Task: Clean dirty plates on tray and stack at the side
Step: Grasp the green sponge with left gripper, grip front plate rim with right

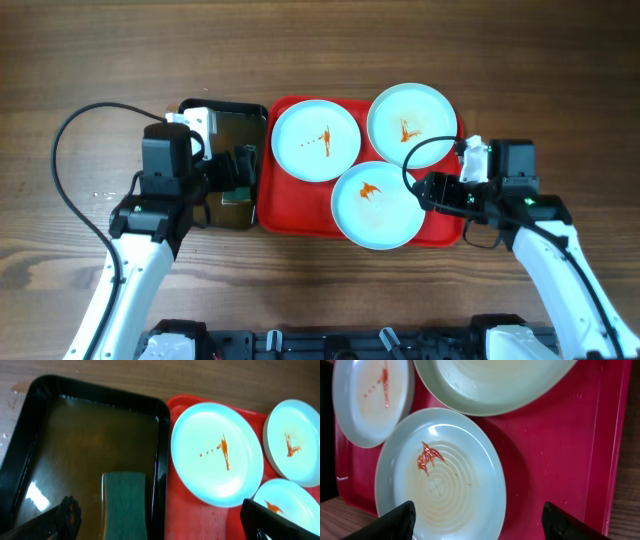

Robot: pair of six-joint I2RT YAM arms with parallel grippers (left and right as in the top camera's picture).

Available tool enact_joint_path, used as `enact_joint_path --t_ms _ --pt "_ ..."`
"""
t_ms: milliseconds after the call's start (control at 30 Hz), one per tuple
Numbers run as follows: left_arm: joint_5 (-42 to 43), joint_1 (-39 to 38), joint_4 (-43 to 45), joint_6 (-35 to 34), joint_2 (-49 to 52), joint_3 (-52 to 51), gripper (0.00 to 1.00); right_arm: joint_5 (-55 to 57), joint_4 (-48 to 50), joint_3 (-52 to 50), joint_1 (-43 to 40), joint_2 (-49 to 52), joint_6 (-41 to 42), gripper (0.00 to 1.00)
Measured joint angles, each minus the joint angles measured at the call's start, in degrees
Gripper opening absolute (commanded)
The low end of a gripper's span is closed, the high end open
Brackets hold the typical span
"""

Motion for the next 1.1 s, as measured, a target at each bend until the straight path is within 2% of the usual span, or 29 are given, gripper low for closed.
enact_joint_path --t_ms 233,333,433,633,733,867,967,1067,1100 --pt "-0.24 0.0 0.55 0.0 11.74 0.07 0.9 0.24 0.0 0.07 0.0 7.96 1.68 0.76" --pt "-1.38 0.0 1.18 0.17 18.1 0.07 0.76 0.26 -0.02 0.09 0.0 9.42 1.73 0.76" --pt "-1.79 0.0 1.84 0.28 21.9 0.07 0.68 0.26 0.04 0.09 0.0 9.42 2.1 0.76" --pt "-2.01 0.0 1.99 0.37 25.11 0.07 0.36 0.26 0.13 0.09 0.0 9.42 2.1 0.76" --pt "-1.97 0.0 2.03 0.44 25.11 0.09 0.3 0.26 0.17 0.09 0.0 9.42 2.1 0.76" --pt "-1.97 0.0 2.1 0.42 25.11 0.09 0.31 0.26 0.17 0.09 0.0 9.42 2.1 0.76" --pt "-1.97 0.0 2.25 0.42 25.11 0.09 0.29 0.26 0.17 0.09 0.0 9.42 2.1 0.76" --pt "-1.97 0.0 2.47 0.46 25.11 0.09 0.22 0.26 0.17 0.09 0.0 9.42 2.12 0.76" --pt "-1.97 0.0 2.64 0.42 25.11 0.09 0.14 0.26 0.17 0.09 0.0 9.42 2.12 0.76"
